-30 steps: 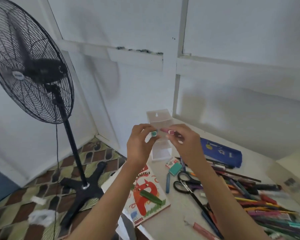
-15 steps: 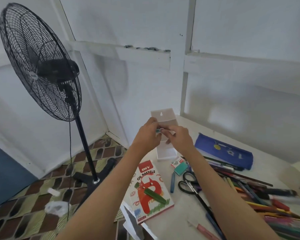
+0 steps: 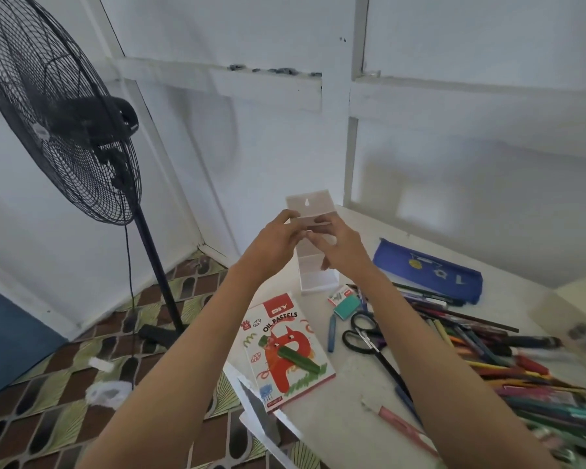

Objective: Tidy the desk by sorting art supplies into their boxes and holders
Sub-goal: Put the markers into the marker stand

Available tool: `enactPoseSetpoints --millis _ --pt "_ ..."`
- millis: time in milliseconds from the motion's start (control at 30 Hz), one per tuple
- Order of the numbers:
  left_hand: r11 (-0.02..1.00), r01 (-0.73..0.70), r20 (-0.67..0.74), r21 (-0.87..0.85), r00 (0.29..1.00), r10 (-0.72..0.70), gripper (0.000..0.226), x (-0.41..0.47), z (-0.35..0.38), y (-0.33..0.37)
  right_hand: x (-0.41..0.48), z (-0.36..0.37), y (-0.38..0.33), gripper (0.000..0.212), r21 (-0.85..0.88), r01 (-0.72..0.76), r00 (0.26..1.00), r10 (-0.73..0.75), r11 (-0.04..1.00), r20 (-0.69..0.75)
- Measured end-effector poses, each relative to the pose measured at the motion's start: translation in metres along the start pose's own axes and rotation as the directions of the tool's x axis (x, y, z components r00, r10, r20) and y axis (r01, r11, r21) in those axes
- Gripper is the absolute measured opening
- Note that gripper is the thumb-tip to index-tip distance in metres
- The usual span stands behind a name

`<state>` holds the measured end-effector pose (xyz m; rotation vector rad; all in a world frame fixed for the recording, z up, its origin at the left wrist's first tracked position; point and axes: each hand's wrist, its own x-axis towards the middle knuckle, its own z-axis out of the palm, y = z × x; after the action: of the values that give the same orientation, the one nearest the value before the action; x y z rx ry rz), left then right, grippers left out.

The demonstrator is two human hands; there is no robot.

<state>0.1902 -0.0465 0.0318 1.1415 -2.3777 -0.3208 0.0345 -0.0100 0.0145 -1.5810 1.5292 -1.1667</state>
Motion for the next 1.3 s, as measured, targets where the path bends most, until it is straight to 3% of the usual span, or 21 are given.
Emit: enactPoseSetpoints --millis 200,467,600,700,767,867,1000,1100,1200,1300 --pt "1.0 -0.016 0.015 -0.002 1.0 0.016 0.033 -0.001 -0.001 0.001 -0.001 -0.007 -0.008 0.038 0.111 -0.097 0.993 0.09 0.989 0.072" --pt "1.0 0.01 -0.013 0.028 1.0 -0.009 0.028 0.001 0.0 0.004 -0.007 -0.006 -0.013 0.035 -0.026 -0.066 0.989 0.068 0.998 0.129" --pt "0.964 0.131 -0.23 0.231 0.97 -0.076 0.018 -0.006 0.005 0.015 -0.033 -0.001 0.004 0.04 0.012 0.12 0.993 -0.12 0.993 -0.011" --pt "0.956 0.047 -0.442 0.29 0.893 0.09 0.015 -0.014 0.019 0.025 -0.066 -0.011 0.03 0.036 0.044 0.062 0.981 -0.053 0.997 -0.187" --pt "0.949 -0.086 -0.476 0.303 0.849 0.229 0.019 -0.018 0.032 0.032 -0.084 -0.026 0.051 0.032 -0.002 -0.02 0.97 0.019 1.0 -0.241" --pt "0.905 -0.293 -0.374 0.307 0.838 0.398 0.02 -0.022 0.06 0.045 -0.106 -0.054 0.078 0.031 -0.059 -0.146 0.938 0.119 0.988 -0.325" --pt "0.876 -0.449 -0.123 0.179 0.873 0.472 0.022 -0.016 0.109 0.058 -0.129 -0.093 0.102 0.032 -0.098 -0.312 0.853 0.234 0.945 -0.466" --pt "0.873 -0.477 0.077 0.1 0.879 0.471 0.02 -0.008 0.13 0.074 -0.133 -0.124 0.113 0.025 -0.25 -0.435 0.833 0.28 0.865 -0.478" --pt "0.902 -0.42 0.364 0.103 0.859 0.359 0.024 0.005 0.147 0.094 -0.132 -0.152 0.123 0.021 -0.43 -0.473 0.853 0.278 0.769 -0.441" --pt "0.933 -0.342 0.466 0.113 0.847 0.254 0.031 0.026 0.168 0.112 -0.124 -0.171 0.135 0.024 -0.547 -0.483 0.867 0.289 0.683 -0.406"
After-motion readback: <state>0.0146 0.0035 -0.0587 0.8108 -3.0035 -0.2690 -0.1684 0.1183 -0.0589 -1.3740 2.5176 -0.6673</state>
